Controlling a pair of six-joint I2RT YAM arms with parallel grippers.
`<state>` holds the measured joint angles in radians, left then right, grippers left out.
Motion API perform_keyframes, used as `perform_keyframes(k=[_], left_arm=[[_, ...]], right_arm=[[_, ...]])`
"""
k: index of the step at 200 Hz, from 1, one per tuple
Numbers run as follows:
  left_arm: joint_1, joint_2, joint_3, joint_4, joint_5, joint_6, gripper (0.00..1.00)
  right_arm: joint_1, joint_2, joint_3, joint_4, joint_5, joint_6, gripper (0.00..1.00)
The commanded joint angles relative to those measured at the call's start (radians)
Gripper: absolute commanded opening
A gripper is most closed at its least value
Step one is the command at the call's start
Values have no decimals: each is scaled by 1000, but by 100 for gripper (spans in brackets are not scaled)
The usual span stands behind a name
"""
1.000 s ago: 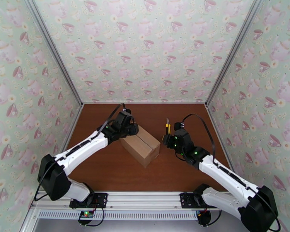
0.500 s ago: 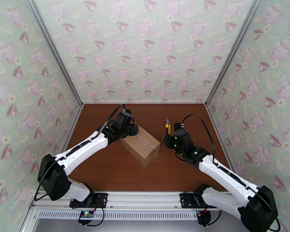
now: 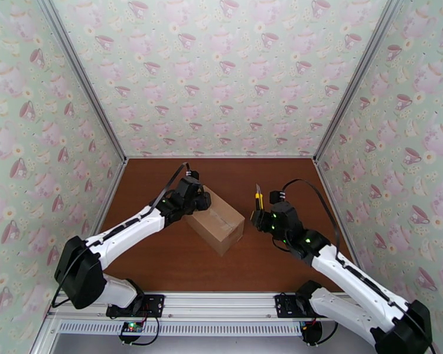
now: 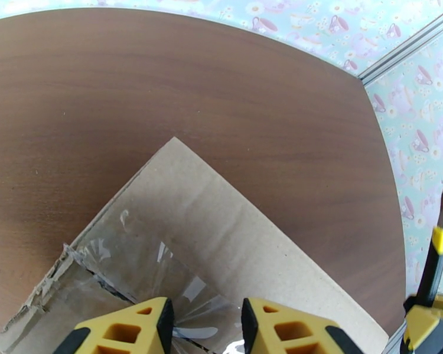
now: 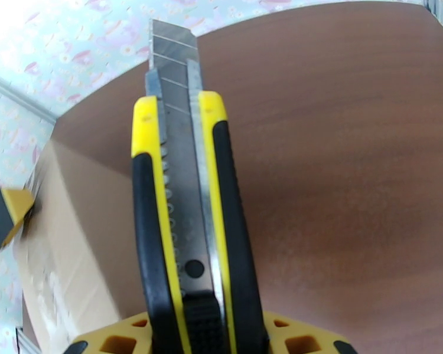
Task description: Unpack the express box
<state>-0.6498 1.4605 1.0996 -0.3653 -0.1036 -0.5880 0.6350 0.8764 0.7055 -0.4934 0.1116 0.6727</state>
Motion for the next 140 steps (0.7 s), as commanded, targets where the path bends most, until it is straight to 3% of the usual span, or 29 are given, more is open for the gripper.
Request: perform_keyframes(k=[1,48,140], left_arm=[[-5,22,-56,-87,-7,-30,39],[-5,17,-60,-85,-31,-36,38],[-5,8,-21,-82,-27,-30,38]], right_arm=[[51,-79,0,-163,0,25,0],[192,-151,28,-347,46,77,0],[487,-35,129,-495,230,154,0]])
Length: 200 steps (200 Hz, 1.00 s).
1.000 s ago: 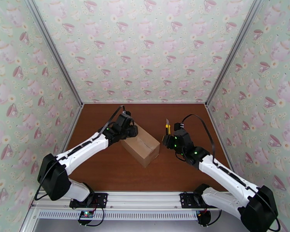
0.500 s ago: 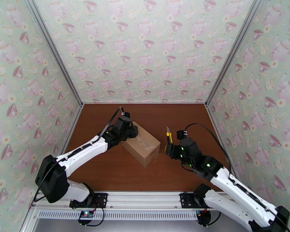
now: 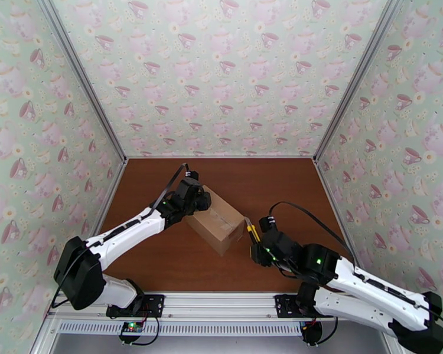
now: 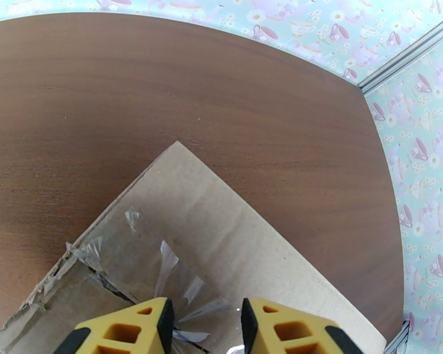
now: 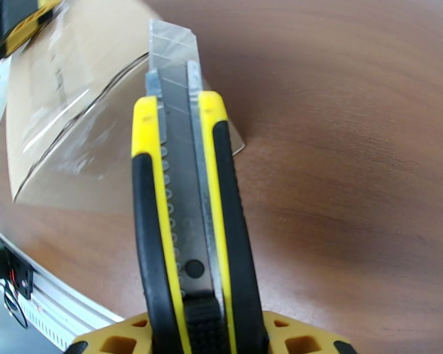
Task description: Unpack the express box
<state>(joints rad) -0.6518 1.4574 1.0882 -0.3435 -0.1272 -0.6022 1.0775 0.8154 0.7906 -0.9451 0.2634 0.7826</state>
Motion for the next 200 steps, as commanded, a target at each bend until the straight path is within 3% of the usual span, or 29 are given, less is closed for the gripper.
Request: perform_keyframes(k=[1,57,200], left_arm=[[-2,11,-9,-103,-2,-15,38],[-3,-14,35,-120,6,-7,39],[-4,-26,82,-148,9,7,39]], right_arm=[[47,28,45,-44,79,45,0],[121,70,64,-85,129,82,0],[201,149,117,-164,175,110,0]])
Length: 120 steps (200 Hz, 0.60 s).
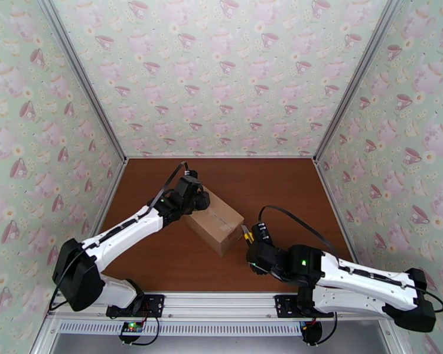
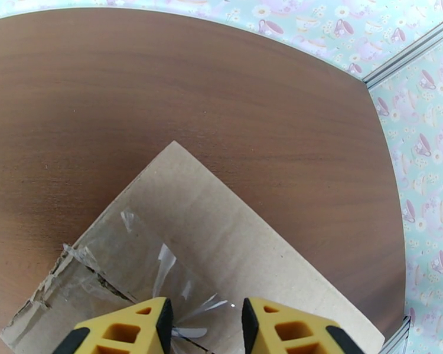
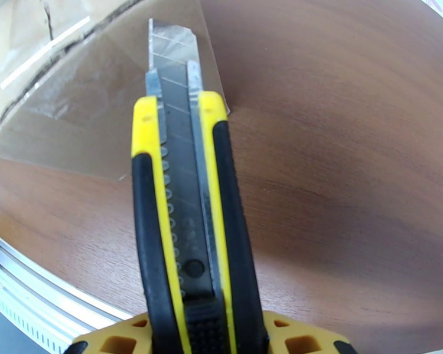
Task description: Unpack the express box
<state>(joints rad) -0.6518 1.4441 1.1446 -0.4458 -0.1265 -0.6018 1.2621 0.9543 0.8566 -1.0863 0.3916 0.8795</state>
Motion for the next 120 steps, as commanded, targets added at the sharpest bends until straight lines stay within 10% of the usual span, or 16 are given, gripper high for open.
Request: perform_keyframes(k=[1,120], left_arm=[[-4,-13,26,-45,9,8,39],[-3,-14,24,-38,7,7,39]], right_arm=[[17,10,51,-23,48,14,0],[57,12,75,-55,83,36,0]])
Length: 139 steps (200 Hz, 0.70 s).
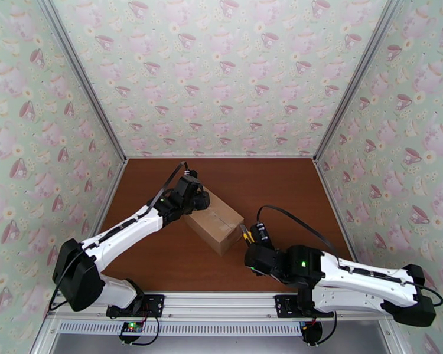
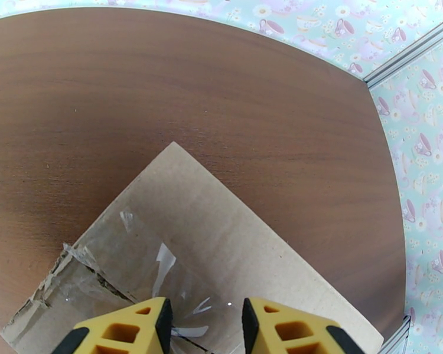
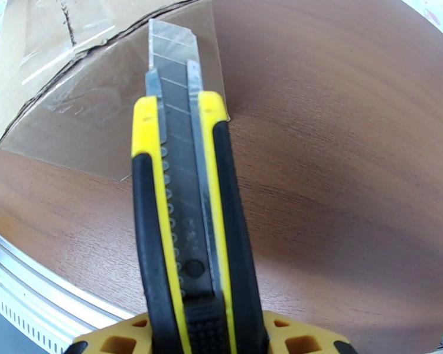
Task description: Unpack the express box
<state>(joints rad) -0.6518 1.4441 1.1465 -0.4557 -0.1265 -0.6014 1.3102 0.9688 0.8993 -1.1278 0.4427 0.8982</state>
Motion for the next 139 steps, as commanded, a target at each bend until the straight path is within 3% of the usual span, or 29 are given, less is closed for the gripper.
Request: perform_keyframes(k=[1,139], left_arm=[[-4,-14,23,-28,7,6,39],[-3,-19,21,-28,4,6,39]], right_arm=[[9,-2,32,-13,31,16,0],[11,26,49,3,34,-6,0]])
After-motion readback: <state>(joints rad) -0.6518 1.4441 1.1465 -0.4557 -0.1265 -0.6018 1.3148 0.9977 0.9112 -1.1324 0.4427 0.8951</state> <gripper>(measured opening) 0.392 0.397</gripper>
